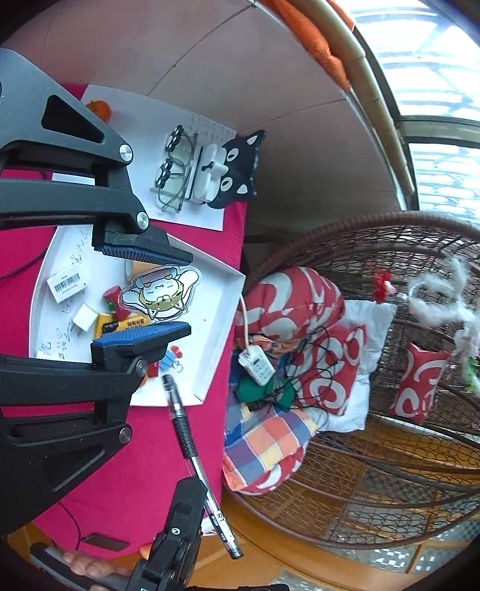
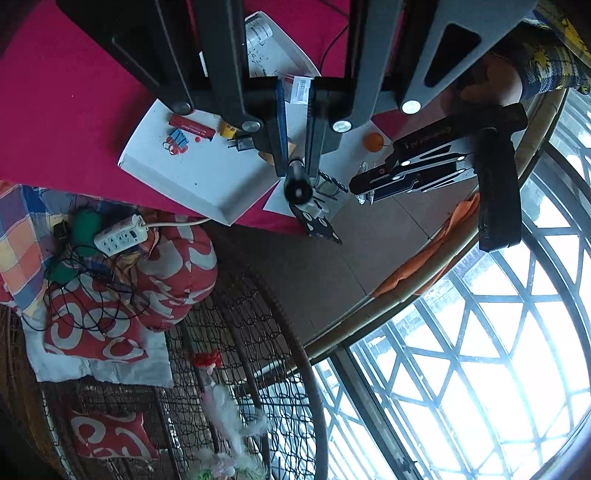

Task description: Organize rigid objects

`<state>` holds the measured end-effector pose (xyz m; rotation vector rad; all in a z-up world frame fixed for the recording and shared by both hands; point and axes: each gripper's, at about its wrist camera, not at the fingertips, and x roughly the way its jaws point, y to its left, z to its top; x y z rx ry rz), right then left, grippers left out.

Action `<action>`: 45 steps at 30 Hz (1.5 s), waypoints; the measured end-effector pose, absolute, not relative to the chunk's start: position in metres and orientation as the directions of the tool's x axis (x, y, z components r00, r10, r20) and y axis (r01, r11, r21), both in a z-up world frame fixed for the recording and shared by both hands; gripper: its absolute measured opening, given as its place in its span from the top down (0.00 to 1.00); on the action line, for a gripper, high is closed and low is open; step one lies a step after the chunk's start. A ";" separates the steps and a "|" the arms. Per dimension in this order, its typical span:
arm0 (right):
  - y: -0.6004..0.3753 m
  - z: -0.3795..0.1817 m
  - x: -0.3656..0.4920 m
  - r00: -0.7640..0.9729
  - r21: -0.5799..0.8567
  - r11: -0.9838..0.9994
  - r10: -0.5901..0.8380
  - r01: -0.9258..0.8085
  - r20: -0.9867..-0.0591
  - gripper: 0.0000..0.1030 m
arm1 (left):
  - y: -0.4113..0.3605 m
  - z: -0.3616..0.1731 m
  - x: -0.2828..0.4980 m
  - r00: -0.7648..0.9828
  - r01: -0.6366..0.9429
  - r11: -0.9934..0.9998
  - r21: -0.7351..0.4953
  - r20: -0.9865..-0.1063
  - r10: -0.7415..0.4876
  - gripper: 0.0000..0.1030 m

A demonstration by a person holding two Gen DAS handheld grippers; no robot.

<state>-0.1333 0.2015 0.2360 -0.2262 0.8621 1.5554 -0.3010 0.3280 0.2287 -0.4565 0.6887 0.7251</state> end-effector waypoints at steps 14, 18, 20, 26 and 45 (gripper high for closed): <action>0.228 0.182 -0.140 -0.240 0.417 0.134 0.645 -0.899 -0.725 0.94 | 0.350 0.169 -0.257 0.482 -0.712 0.695 -0.103 -0.791 0.377 0.71; 0.240 0.161 -0.141 -0.225 0.386 0.157 0.597 -0.909 -0.770 0.94 | 0.357 0.152 -0.241 0.448 -0.708 0.701 -0.083 -0.820 0.355 0.70; 0.248 0.151 -0.140 -0.204 0.364 0.174 0.579 -0.915 -0.790 0.93 | 0.361 0.142 -0.233 0.424 -0.716 0.693 -0.077 -0.837 0.345 0.71; 0.263 0.139 -0.129 -0.112 0.282 0.234 0.551 -0.931 -0.827 0.91 | 0.361 0.133 -0.228 0.409 -0.723 0.686 -0.084 -0.852 0.327 0.12; 0.201 0.177 -0.109 0.104 0.127 0.309 0.632 -0.942 -0.768 0.00 | 0.310 0.200 -0.240 0.365 -0.785 0.618 0.033 -0.783 0.504 0.00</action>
